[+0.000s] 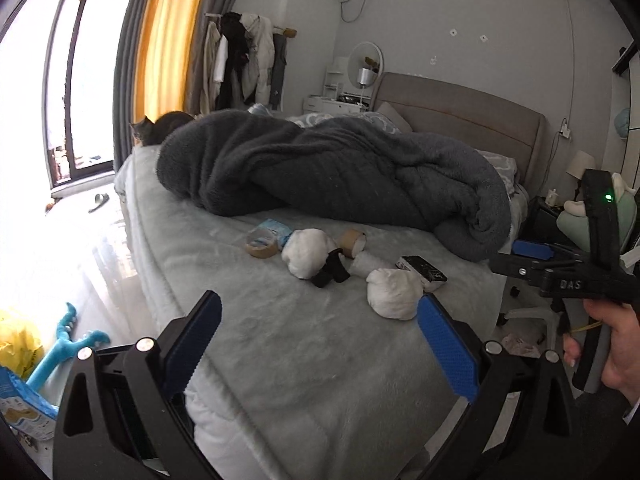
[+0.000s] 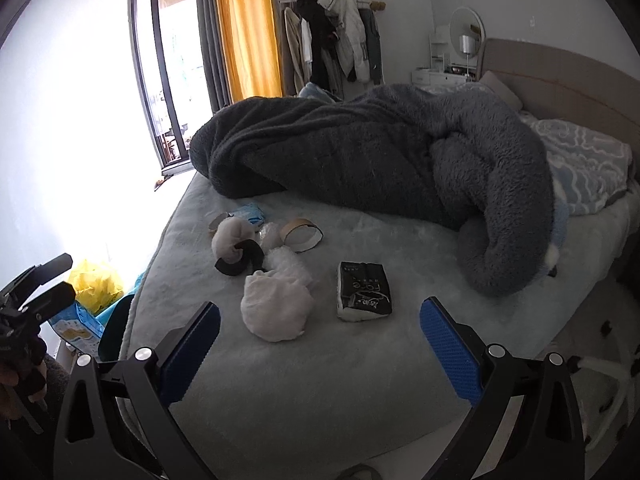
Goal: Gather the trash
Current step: 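Grasp the white tissue ball with the left tool while the right tool grasps the black tissue packet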
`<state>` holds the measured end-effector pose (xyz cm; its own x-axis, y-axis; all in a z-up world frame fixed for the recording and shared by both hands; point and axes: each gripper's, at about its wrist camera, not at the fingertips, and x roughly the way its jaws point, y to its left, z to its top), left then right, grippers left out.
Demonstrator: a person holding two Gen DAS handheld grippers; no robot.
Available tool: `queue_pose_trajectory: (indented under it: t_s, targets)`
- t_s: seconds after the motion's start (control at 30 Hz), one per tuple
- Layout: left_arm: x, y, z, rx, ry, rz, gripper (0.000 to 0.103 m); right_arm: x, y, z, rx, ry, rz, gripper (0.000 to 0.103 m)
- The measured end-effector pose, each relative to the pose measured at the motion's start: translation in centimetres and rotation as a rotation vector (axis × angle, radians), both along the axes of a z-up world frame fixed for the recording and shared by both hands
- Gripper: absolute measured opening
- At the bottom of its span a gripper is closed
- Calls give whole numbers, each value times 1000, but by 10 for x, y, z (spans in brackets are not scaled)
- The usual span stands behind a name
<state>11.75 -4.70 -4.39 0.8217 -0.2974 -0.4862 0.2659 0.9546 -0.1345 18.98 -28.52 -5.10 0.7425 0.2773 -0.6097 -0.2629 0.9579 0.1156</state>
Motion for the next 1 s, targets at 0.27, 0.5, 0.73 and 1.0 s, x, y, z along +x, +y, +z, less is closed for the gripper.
queue_pose_trajectory:
  t_s: [0.27, 0.5, 0.73, 1.0]
  targets:
    - [29, -20, -21, 19, 71, -99, 99, 45, 1, -23, -12, 76, 23, 101]
    - [48, -39, -35, -11, 128, -203, 99, 71, 1, -32, -11, 102, 36, 101]
    - [69, -64, -48, -25, 198, -307, 98, 100, -8, -46, 11, 179, 56, 94]
    - [94, -87, -64, 3, 264, -359, 93, 123, -23, -69, 55, 309, 41, 83]
